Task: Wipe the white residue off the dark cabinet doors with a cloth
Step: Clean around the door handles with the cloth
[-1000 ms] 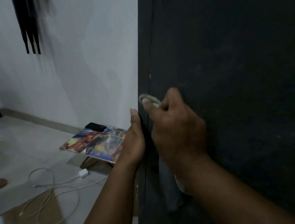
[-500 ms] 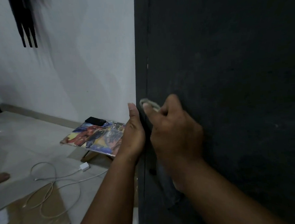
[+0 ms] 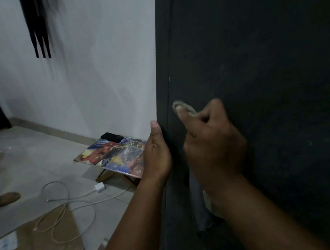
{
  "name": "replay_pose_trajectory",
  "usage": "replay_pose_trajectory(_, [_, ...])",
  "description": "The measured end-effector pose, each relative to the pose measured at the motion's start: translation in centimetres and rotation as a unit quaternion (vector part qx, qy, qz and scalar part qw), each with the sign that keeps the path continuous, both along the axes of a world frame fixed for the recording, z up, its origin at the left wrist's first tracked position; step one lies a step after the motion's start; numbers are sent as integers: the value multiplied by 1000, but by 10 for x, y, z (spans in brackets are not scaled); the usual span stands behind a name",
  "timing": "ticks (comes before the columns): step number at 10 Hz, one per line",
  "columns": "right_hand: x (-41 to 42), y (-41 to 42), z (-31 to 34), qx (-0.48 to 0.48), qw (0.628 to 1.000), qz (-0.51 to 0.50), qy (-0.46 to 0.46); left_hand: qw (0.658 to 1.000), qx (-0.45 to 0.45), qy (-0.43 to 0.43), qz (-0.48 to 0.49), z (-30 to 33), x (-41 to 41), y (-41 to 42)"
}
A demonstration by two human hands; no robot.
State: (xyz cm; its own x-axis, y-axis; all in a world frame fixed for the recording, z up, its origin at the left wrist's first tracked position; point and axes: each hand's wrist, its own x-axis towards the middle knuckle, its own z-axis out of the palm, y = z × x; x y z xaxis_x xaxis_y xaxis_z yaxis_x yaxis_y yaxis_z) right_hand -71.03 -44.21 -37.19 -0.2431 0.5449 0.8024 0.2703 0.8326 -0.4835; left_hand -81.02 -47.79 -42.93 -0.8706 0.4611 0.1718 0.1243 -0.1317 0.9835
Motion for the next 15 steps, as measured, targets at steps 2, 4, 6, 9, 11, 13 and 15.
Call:
replay_pose_trajectory(2, [26, 2, -28, 23, 981, -11, -192, 991, 27, 129, 32, 40, 0, 0])
replay_pose_trajectory(4, [30, 25, 27, -8, 1000, 19, 8, 986, 21, 161, 46, 37, 3, 5])
replay_pose_trajectory(6, [20, 1, 3, 43, 999, -9, -16, 981, 22, 174, 76, 36, 6, 7])
replay_pose_trajectory(9, [54, 13, 9, 2, 999, -15, 37, 978, 28, 189, 81, 26, 6, 9])
replay_pose_trajectory(11, [37, 22, 42, 38, 996, -46, 72, 972, 52, 192, 126, 23, 15, 19])
replay_pose_trajectory(13, [53, 13, -35, -98, 993, -21, -66, 957, 30, 221, 188, 12, 23, 29])
replay_pose_trajectory(15, [90, 33, -9, -47, 997, -44, -42, 877, -44, 422, 226, 6, 30, 33])
